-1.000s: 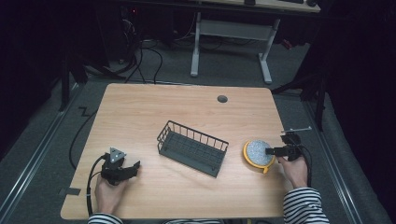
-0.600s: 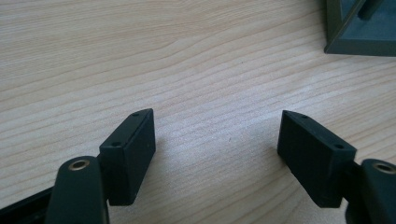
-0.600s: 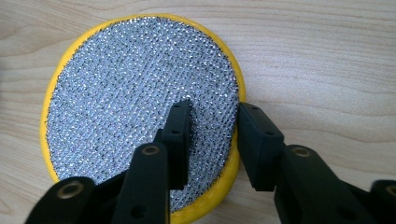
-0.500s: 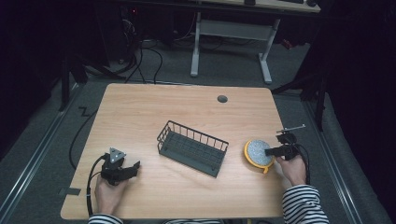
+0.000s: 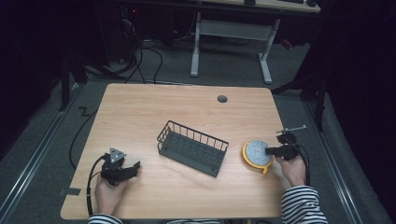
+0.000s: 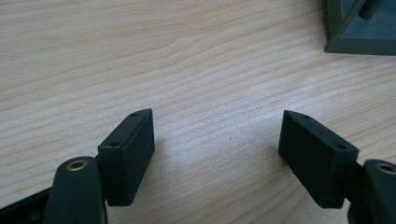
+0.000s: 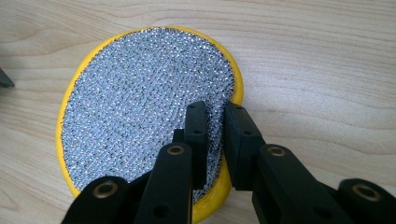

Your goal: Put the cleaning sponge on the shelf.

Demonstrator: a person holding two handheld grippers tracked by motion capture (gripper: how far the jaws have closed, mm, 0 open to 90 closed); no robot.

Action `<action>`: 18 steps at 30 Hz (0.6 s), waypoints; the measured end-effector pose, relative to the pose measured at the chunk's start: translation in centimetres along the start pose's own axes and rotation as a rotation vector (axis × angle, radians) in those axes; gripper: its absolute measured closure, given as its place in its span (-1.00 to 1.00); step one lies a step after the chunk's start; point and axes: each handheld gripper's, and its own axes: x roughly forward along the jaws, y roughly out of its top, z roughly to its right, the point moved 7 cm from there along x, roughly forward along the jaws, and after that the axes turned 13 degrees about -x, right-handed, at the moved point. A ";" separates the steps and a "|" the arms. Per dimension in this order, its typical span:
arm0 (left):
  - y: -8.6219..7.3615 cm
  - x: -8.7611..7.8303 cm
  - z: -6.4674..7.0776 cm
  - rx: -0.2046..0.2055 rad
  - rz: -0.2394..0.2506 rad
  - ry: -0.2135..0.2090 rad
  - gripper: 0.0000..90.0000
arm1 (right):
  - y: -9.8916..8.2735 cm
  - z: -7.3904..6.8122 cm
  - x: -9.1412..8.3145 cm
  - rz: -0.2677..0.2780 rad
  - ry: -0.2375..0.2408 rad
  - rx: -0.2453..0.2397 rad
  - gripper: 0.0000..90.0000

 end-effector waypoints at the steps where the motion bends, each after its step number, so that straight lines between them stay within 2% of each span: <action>1: 0.0 0.0 0.0 0.000 0.000 0.000 -0.39 | 0.0 0.0 0.0 -0.001 -0.001 -0.001 0.79; 18: 0.0 0.0 0.0 0.001 -0.002 0.001 -0.40 | 2.0 -1.3 -2.7 0.084 -0.010 -0.060 0.80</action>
